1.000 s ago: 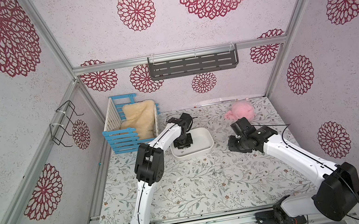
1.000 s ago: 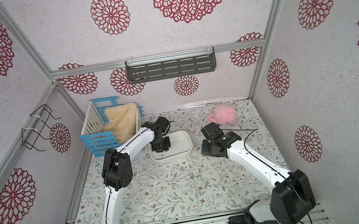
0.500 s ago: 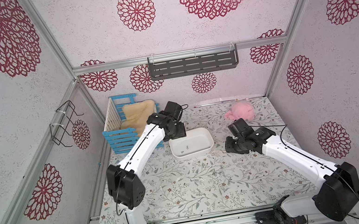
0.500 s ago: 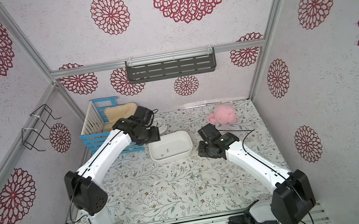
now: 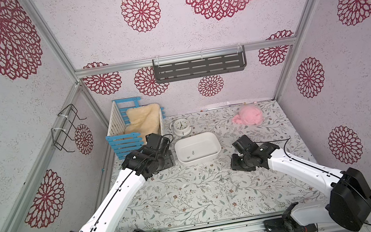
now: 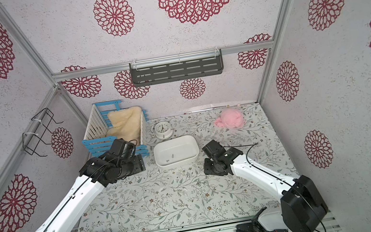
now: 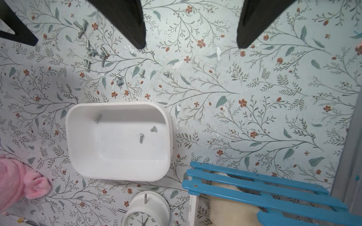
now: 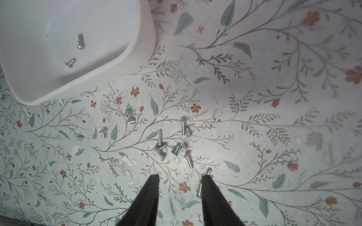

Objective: Put the screws on the desktop into the storage box
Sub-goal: Pick up the screw from the center of the board.

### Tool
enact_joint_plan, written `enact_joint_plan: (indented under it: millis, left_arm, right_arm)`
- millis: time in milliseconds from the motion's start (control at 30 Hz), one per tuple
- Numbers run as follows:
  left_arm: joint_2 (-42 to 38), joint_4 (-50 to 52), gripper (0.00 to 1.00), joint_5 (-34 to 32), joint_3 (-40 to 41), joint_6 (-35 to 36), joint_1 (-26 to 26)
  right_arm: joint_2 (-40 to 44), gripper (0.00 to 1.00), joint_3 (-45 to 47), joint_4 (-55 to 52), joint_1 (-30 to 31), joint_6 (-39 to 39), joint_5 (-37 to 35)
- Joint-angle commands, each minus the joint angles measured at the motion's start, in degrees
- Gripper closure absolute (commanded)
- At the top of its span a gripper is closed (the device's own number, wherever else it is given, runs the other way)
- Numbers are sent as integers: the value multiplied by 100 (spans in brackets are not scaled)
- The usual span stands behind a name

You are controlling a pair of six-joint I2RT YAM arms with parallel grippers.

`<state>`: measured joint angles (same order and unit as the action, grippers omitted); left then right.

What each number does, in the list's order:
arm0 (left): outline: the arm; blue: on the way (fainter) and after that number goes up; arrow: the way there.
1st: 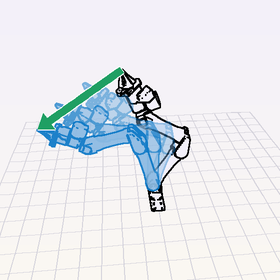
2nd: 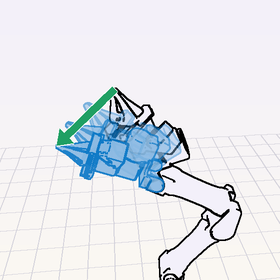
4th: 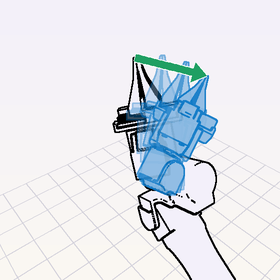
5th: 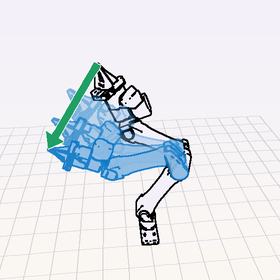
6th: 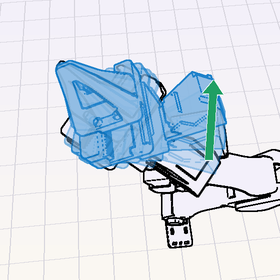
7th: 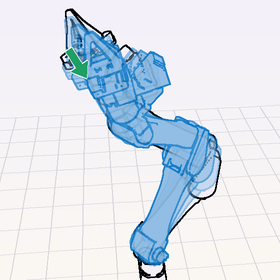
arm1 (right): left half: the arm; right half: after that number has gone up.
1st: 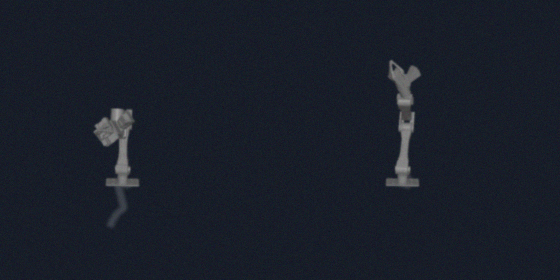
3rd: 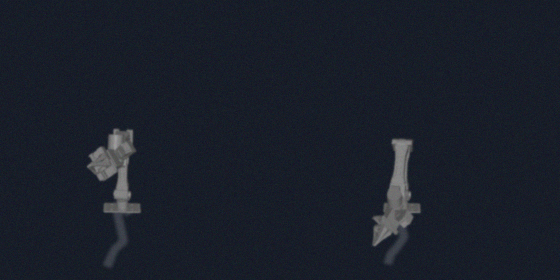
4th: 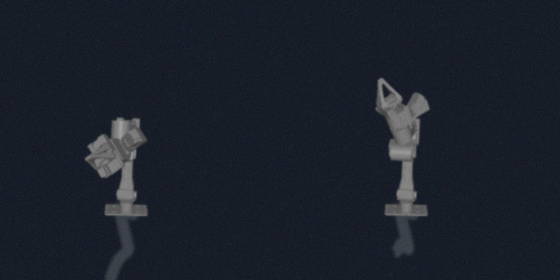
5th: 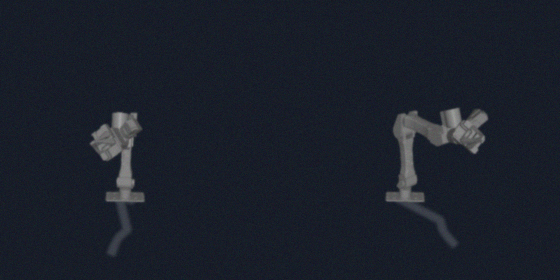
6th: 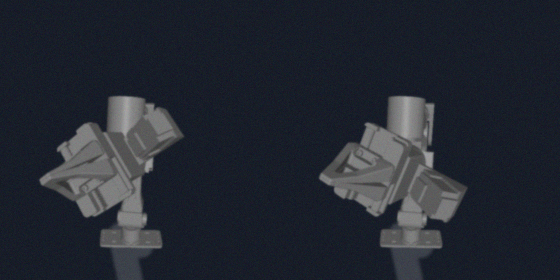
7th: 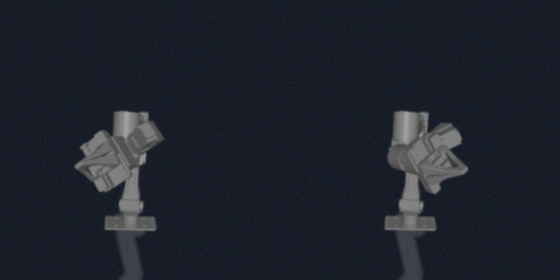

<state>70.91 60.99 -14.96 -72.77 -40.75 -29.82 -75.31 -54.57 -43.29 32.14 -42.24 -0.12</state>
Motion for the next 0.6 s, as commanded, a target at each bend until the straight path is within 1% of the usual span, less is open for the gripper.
enact_joint_plan:
  millis: [0,167,567]
  left_arm:
    - [-212,-210,21,-174,313,-135,51]
    - [-287,-357,21,-33,612,-153,53]
    - [-322,-384,20,-31,632,134,53]
  right_arm:
    - [266,60,92,344,71,-229,-32]
    - [340,60,283,484,118,-344,-74]
    - [477,60,377,536,161,-458,-146]
